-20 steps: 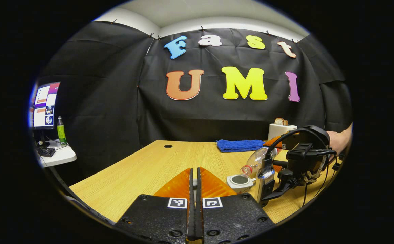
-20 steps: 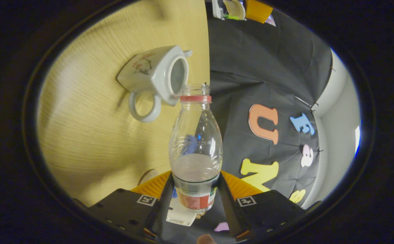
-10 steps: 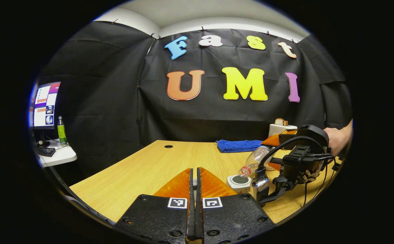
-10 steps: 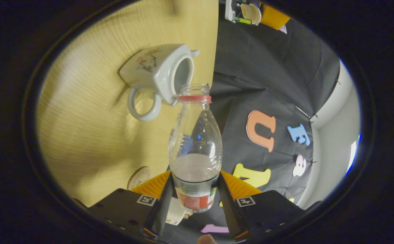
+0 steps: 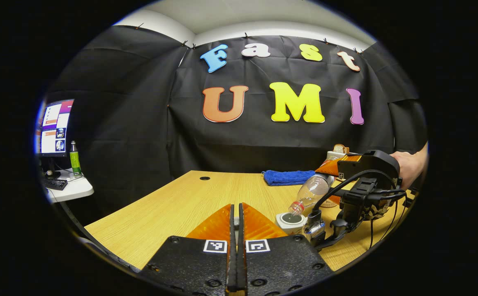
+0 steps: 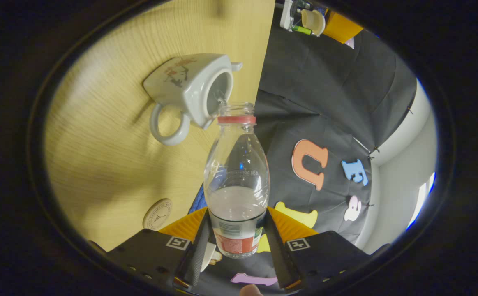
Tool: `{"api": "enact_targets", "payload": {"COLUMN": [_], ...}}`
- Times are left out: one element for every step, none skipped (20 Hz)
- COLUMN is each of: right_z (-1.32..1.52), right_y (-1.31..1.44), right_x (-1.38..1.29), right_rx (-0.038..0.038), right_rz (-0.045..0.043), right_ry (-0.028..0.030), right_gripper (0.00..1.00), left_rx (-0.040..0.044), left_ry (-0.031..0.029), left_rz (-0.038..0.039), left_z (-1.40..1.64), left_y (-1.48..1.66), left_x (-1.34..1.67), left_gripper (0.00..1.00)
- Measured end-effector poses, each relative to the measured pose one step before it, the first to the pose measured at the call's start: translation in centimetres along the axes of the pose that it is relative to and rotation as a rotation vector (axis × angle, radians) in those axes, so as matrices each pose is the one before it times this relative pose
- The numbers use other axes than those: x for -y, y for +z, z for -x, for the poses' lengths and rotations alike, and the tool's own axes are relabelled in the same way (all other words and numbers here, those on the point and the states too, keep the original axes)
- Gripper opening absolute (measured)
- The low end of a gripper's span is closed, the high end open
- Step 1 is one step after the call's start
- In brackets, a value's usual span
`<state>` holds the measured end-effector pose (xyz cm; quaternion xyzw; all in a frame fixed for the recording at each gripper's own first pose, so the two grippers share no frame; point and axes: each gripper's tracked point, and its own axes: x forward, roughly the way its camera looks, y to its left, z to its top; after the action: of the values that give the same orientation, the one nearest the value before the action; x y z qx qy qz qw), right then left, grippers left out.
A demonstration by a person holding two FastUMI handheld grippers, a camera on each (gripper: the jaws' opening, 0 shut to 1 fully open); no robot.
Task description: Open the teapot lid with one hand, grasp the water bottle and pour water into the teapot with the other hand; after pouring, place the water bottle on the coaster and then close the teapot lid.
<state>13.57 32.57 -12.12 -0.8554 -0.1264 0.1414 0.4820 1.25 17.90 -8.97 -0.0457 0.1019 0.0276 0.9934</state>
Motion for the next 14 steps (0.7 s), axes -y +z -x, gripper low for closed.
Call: {"api": "enact_targets", "payload": {"right_z": [0.041,-0.039,0.062,-0.007,0.018,-0.141,-0.031,-0.058,-0.025,-0.079,0.037,0.002,0.081,0.038], "right_y": [-0.047,-0.014,-0.025,-0.026,-0.002,-0.088,-0.053,0.061,-0.005,-0.035,0.076,-0.019,-0.045,0.067], "right_x": [0.083,0.113,0.103,0.058,0.148,0.065,0.072,0.122,0.037,0.106,0.072,0.189,0.159,0.051], "right_rx": [0.00117,0.00173,0.00183,0.00033,0.0009,-0.00071,0.0,-0.00105,0.00048,0.00024,-0.0008,0.00068,-0.00034,0.00182], "right_rz": [0.00621,0.00806,0.00875,0.00814,0.00663,0.00709,0.00864,0.00969,0.00738,0.00654,0.00872,0.01175,0.01199,0.0082], "right_ry": [-0.00322,-0.0047,-0.00337,-0.00291,-0.00217,-0.00267,-0.00315,-0.0031,-0.00077,-0.00034,-0.00203,-0.00519,-0.00419,-0.00229], "right_gripper": [0.7,0.72,0.72,0.71,0.71,0.71,0.7,0.71,0.71,0.71,0.7,0.7,0.71,0.71], "left_rx": [-0.00012,0.00116,0.00003,-0.00022,-0.00031,-0.00028,0.00158,0.00114,0.00043,-0.00094,-0.001,0.00125,-0.00025,0.00106], "left_ry": [0.00024,-0.00027,-0.00059,0.00108,-0.00049,0.00104,-0.0001,-0.0004,-0.00022,-0.00046,0.00054,-0.00044,0.00112,-0.00073], "left_rz": [0.00087,0.00002,-0.00018,0.00136,0.00061,-0.0003,0.00031,0.00052,0.00059,0.00042,0.00055,0.00025,0.00011,0.00113], "left_z": [-0.039,0.077,-0.001,0.025,0.048,-0.053,0.019,0.039,-0.015,-0.011,-0.029,0.054,0.037,0.023], "left_y": [0.006,0.068,0.032,-0.048,-0.046,-0.001,0.051,0.037,0.006,-0.011,-0.044,-0.025,0.022,0.078], "left_x": [-0.014,0.037,0.008,-0.04,0.041,-0.085,0.015,-0.01,0.027,-0.028,-0.001,-0.029,-0.07,-0.007], "left_gripper": [0.02,0.03,0.03,0.03,0.02,0.03,0.03,0.02,0.02,0.03,0.02,0.02,0.02,0.02]}}
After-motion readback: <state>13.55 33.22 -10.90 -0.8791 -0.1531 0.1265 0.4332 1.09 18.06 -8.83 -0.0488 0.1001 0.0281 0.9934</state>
